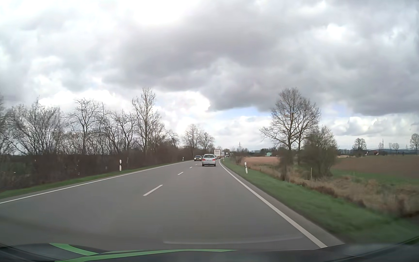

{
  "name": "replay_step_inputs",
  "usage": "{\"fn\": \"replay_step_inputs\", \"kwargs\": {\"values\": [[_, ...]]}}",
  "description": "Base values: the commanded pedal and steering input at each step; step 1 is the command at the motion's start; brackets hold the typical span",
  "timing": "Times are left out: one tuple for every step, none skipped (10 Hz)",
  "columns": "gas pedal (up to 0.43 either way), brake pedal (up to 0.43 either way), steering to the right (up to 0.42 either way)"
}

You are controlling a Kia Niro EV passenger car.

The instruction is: Follow the waypoints while adhering to traffic rules and regulations

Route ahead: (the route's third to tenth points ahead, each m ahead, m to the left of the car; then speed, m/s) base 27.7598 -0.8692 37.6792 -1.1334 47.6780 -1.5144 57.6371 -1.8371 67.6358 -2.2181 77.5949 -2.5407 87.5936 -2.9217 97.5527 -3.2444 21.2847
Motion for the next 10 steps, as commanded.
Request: {"fn": "replay_step_inputs", "kwargs": {"values": [[0.098,0.000,0.003],[0.098,0.000,0.002],[0.098,0.000,0.002],[0.098,0.000,0.002],[0.098,0.000,0.002],[0.098,0.000,0.002],[0.098,0.000,0.002],[0.098,0.000,0.002],[0.098,0.000,0.002],[0.098,0.000,0.002]]}}
